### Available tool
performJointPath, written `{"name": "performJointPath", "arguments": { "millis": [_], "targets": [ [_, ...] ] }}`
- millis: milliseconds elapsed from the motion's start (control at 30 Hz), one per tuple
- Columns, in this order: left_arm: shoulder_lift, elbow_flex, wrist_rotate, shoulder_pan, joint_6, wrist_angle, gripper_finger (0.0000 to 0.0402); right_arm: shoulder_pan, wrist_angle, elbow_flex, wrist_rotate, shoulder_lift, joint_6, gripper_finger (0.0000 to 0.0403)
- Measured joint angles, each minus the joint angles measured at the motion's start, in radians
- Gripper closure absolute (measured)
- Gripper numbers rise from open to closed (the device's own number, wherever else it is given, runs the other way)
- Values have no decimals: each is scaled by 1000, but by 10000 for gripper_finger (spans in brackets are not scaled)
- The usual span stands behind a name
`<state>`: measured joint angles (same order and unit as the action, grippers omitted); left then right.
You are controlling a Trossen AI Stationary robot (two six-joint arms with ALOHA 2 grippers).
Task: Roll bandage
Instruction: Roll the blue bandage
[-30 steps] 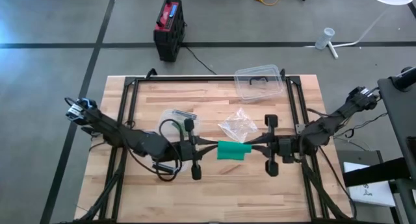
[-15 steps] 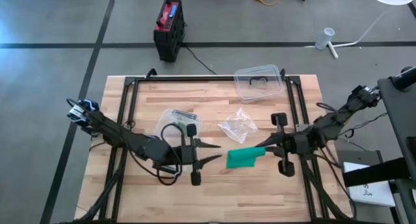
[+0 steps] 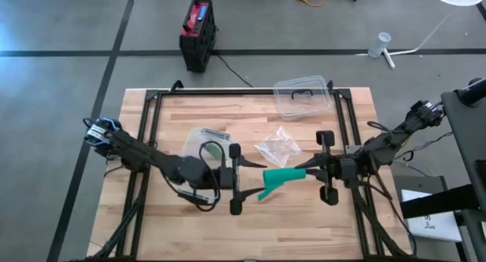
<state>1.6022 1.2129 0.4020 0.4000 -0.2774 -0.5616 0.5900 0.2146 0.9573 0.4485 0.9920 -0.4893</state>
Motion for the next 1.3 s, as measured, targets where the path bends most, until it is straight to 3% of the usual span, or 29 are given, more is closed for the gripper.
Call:
{"name": "performJointPath", "arguments": {
  "millis": [133,333,533,867,1300],
  "targets": [
    [-2,0,11,-3,5,22,160,0,0,0,7,-1,-6,403],
    [-50,0,135,-1,21,182,178,0,-12,1,24,-3,-10,403],
    [-74,0,78,5,82,243,158,0,-37,1,25,-3,-23,403],
    [-59,0,48,-7,89,189,115,0,-47,1,25,-3,-26,403],
    [-3,1,-46,-46,127,49,153,-11,-43,1,36,7,-59,403]
  ]
}}
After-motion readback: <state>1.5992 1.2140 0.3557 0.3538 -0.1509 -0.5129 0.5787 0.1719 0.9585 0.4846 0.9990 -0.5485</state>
